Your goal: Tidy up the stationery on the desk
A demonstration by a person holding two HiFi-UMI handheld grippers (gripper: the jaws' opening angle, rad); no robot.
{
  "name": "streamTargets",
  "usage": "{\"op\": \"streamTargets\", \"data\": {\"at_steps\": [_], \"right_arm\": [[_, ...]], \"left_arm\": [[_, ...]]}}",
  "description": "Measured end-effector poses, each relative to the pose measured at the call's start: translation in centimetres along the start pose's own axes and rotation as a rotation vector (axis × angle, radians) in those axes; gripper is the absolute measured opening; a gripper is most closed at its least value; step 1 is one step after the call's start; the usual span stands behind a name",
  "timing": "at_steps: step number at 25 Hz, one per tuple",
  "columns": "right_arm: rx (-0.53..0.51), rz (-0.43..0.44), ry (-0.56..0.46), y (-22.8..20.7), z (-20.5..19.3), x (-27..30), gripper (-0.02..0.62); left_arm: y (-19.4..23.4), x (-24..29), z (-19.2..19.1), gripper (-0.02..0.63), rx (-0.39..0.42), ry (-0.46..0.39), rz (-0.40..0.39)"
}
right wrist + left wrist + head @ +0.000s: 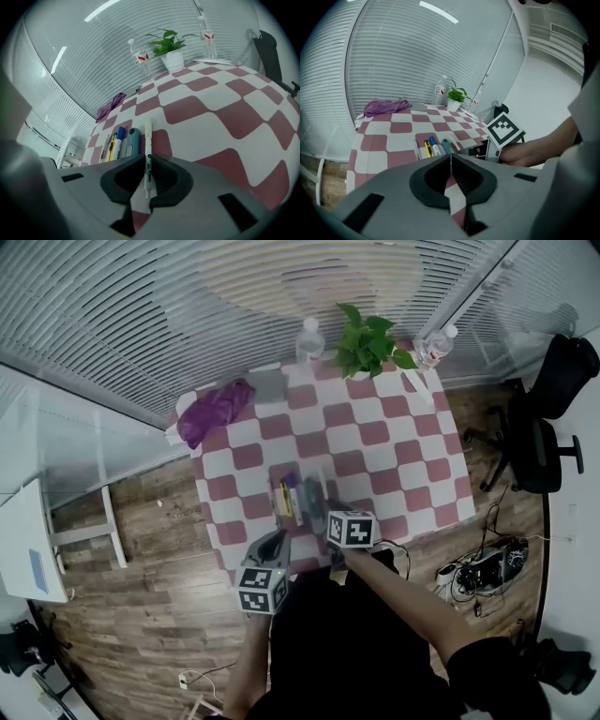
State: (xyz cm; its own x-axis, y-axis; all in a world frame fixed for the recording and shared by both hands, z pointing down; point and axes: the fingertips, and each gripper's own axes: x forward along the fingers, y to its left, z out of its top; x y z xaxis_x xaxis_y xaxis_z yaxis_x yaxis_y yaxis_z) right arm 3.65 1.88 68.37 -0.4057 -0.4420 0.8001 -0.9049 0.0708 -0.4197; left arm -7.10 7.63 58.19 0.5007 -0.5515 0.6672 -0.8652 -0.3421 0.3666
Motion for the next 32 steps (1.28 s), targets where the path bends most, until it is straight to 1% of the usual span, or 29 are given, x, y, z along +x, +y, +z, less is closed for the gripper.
{"op": "streamTargets", "data": {"at_steps": [5, 12, 18, 20, 24, 28, 32], "right_arm": [[0.012, 0.008, 0.009, 0.1, 0.3, -0.3, 0.074], [-0.020, -0.001, 0.019, -0.2, 0.1, -0.7, 0.087], [-0.073, 0.015, 0.005, -0.4, -0.4, -1.7, 0.089], [-0.110, 0.023, -0.003, -0.3, -0.1, -2.4, 0.089], [-0.228, 0.041, -0.009, 0.2, 0.8, -4.3, 0.077], [-0.334, 0.051, -0.080, 0.7, 2.8, -6.8, 0.045], [-0.442, 0.056, -0.144, 1.5, 4.2, -9.3, 0.025]], "left_arm": [[0.1, -0.2, -0.1, 0.037, -0.003, 0.002, 0.007], [-0.1, -0.1, 0.1, 0.037, -0.004, -0.008, 0.010], [-0.3, -0.1, 0.4, 0.037, 0.002, -0.015, 0.005], [-0.4, -0.1, 0.6, 0.037, 0.009, -0.015, 0.001], [-0.7, -0.2, 1.3, 0.037, 0.027, -0.028, -0.003], [-0.7, -0.6, 2.7, 0.037, 0.047, -0.053, -0.003], [-0.2, -1.5, 4.3, 0.037, 0.046, -0.092, 0.013]]}}
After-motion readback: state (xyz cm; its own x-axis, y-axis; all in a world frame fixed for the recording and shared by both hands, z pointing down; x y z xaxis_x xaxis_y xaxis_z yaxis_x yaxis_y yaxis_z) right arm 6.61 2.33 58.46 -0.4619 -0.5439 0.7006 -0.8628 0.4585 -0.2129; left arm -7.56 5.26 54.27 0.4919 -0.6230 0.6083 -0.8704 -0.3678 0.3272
